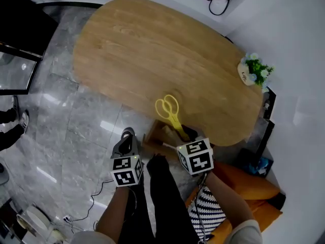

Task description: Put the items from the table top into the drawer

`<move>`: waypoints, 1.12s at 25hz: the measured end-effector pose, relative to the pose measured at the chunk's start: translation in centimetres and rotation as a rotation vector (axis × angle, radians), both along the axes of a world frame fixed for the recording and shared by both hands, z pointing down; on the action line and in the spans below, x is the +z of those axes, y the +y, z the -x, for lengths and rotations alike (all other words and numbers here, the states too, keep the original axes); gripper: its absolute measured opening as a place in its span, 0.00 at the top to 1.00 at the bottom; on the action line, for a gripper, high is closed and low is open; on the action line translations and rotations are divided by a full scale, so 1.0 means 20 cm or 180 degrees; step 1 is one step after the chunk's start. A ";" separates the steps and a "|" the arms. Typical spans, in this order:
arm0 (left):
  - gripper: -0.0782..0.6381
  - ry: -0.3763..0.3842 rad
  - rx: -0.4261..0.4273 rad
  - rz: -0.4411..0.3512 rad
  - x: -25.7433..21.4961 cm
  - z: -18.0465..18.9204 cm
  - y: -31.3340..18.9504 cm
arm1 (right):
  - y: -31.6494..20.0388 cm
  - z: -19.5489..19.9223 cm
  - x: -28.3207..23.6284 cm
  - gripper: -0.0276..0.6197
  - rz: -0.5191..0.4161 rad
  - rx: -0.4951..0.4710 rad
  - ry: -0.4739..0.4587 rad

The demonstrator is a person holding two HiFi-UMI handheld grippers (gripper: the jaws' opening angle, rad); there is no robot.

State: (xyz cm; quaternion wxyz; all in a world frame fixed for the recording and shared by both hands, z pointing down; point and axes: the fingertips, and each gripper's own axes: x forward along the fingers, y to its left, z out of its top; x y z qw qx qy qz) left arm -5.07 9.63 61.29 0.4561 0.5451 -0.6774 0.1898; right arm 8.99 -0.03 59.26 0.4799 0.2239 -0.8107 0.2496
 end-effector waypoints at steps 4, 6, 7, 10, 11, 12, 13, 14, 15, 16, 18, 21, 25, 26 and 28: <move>0.88 -0.0030 0.0139 0.0020 0.02 -0.04 0.02 | 0.15 -0.06 0.02 0.78 0.0088 -0.0248 -0.0014; 0.88 -0.0071 0.0165 0.0034 0.03 -0.03 0.03 | 0.22 -0.08 0.04 0.78 0.0140 -0.0371 -0.0040; 0.88 -0.0086 0.0158 0.0042 0.03 -0.03 0.03 | 0.26 -0.09 0.05 0.78 0.0170 -0.0428 -0.0040; 0.88 -0.0104 0.0123 0.0073 0.03 -0.03 0.06 | 0.38 -0.19 0.11 0.78 0.0281 -0.0614 0.0029; 0.88 -0.0107 0.0125 0.0079 0.03 -0.03 0.06 | 0.42 -0.22 0.13 0.78 0.0335 -0.0679 0.0055; 0.88 -0.0110 0.0134 0.0081 0.03 -0.04 0.06 | 0.45 -0.25 0.15 0.78 0.0390 -0.0740 0.0071; 0.88 -0.0113 0.0145 0.0078 0.02 -0.04 0.05 | 0.47 -0.28 0.17 0.78 0.0434 -0.0794 0.0078; 0.88 -0.0114 0.0156 0.0072 0.02 -0.05 0.05 | 0.48 -0.30 0.18 0.78 0.0455 -0.0838 0.0081; 0.88 -0.0112 0.0164 0.0064 0.02 -0.06 0.04 | 0.49 -0.32 0.19 0.78 0.0459 -0.0869 0.0084; 0.88 -0.0107 0.0171 0.0055 0.02 -0.08 0.04 | 0.49 -0.33 0.20 0.78 0.0459 -0.0886 0.0089; 0.88 -0.0092 0.0192 0.0043 0.01 -0.10 0.02 | 0.48 -0.35 0.22 0.78 0.0477 -0.0908 0.0086; 0.88 -0.0081 0.0245 0.0040 0.02 -0.14 -0.01 | 0.48 -0.36 0.23 0.78 0.0495 -0.1006 0.0030; 0.88 -0.0079 0.0324 0.0049 0.03 -0.18 -0.02 | 0.46 -0.38 0.26 0.77 0.0498 -0.0961 0.0045; 0.88 -0.0081 0.0341 0.0054 0.03 -0.18 -0.03 | 0.44 -0.39 0.28 0.76 0.0487 -0.0887 0.0050; 0.88 -0.0087 0.0363 0.0063 0.04 -0.19 -0.04 | 0.40 -0.42 0.30 0.66 0.0447 -0.0758 0.0064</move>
